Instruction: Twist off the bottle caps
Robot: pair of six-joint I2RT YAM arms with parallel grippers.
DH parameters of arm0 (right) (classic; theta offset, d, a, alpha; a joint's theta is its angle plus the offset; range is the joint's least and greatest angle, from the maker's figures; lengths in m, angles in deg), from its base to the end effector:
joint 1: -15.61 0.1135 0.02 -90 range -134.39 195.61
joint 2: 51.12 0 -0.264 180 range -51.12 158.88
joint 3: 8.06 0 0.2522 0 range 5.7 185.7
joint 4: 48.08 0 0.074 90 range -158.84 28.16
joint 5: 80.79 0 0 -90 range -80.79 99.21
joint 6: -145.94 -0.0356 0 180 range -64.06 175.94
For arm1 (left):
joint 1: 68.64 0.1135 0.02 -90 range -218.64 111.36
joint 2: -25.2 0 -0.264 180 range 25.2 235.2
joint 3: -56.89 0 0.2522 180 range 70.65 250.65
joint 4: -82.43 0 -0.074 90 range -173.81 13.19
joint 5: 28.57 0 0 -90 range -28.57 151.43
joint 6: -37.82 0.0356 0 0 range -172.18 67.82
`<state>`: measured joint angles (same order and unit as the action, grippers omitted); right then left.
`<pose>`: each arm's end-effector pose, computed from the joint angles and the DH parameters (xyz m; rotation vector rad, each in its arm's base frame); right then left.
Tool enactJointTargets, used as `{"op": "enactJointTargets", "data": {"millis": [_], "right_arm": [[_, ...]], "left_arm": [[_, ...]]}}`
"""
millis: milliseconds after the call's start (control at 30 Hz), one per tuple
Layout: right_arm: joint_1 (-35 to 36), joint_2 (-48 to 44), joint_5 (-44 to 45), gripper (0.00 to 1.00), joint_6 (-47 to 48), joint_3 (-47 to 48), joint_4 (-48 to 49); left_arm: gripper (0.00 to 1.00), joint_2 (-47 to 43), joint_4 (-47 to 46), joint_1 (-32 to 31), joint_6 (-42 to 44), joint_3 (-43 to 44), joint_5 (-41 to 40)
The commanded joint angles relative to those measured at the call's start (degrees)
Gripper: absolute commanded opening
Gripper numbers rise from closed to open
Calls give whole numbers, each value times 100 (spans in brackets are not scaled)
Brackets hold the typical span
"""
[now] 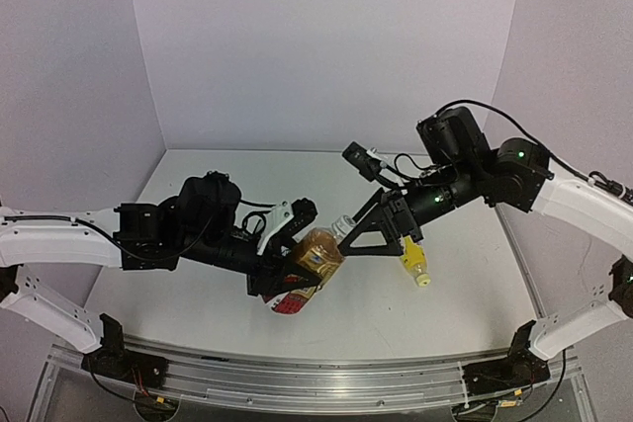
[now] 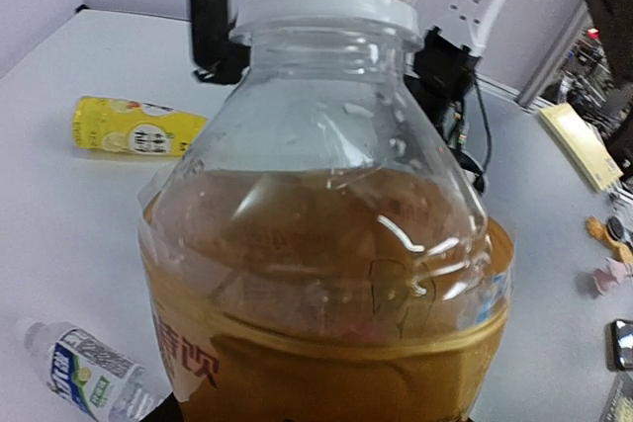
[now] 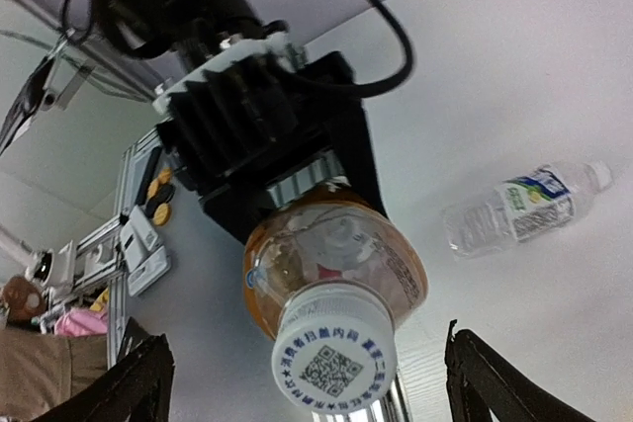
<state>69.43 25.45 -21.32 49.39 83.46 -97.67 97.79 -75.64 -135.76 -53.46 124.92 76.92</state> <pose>0.1557 0.2435 0.3758 -1.2249 1.9769 1.1503 0.1037 -0.2703 0.2970 1.3295 1.7182 -0.9967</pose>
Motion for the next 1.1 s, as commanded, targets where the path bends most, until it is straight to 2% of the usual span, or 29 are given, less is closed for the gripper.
{"op": "enactJointTargets", "data": {"millis": [0, 67, 167, 400, 600, 1067], "right_arm": [[7, -468, 2375, 92, -1541, 171, -69], [11, -519, 2897, 93, -2027, 160, -85], [10, -356, 3012, 93, -2542, 279, -93], [-15, 216, 3528, 83, -3479, 676, -157], [-89, 506, 3389, 75, -3786, 789, -183], [-218, 951, 2405, 58, -4206, 861, -178]], "left_arm": [[0, 277, 335, 25, 275, 641, -1959], [0, 454, 514, 21, 455, 773, -2332], [0, 765, 735, 24, 690, 966, -2690], [0, 1077, 737, 15, 830, 1165, -2744], [0, 1052, 596, 14, 770, 1133, -2602], [0, 1104, 562, 14, 614, 1116, -2713]]}}
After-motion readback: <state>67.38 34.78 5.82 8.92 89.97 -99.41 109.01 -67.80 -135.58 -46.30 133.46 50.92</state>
